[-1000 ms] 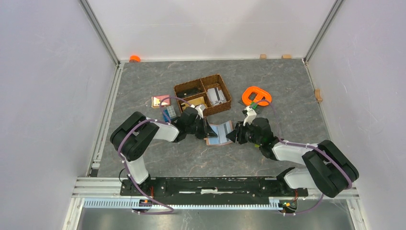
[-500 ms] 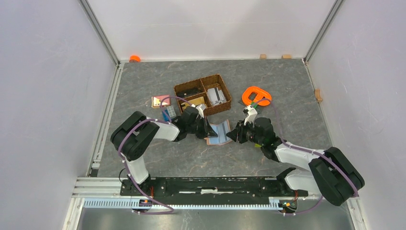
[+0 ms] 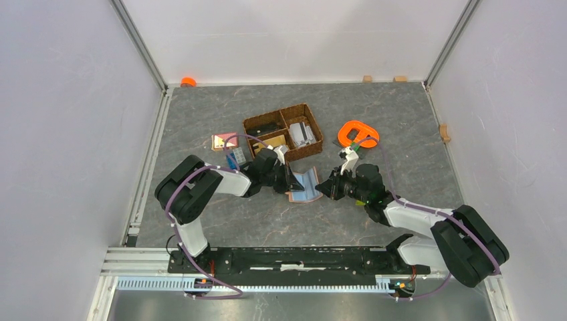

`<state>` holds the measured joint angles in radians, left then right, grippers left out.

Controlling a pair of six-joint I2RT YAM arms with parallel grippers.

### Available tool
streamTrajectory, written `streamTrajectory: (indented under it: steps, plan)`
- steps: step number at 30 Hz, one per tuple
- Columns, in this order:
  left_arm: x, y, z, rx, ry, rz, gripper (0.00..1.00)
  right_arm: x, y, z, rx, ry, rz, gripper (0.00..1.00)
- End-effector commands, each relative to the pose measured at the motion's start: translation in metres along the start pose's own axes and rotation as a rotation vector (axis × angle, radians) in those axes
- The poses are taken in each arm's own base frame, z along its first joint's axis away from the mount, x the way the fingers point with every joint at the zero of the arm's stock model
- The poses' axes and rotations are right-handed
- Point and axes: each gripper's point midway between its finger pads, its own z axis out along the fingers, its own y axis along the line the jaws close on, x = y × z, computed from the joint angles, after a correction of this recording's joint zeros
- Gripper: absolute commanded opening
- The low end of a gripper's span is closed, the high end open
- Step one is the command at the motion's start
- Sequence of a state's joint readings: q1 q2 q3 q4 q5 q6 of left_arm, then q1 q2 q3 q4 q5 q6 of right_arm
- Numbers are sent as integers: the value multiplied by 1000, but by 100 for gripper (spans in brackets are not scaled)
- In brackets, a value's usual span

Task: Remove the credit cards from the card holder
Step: Remove the credit card from the card holder.

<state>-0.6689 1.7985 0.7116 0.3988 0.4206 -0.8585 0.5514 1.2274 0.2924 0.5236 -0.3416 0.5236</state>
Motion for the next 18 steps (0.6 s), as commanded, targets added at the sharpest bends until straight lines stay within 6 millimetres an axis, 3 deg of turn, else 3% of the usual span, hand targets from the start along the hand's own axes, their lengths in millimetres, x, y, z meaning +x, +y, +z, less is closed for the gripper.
streamTrajectory:
  steps: [1, 8, 12, 18]
  plan:
    - [-2, 9, 4, -29, 0, 17, 2, -10, 11, 1, -57, -37, -23, 14]
    - [-2, 8, 4, -26, 0, 18, 2, -3, 4, 6, -28, 6, -11, 7]
    - [-3, 8, 3, -27, -2, 19, 2, -1, -10, 8, 49, 36, -19, 12]
    - [-4, 6, 2, -25, -7, 22, 2, 2, -14, 10, 71, 57, -26, 16]
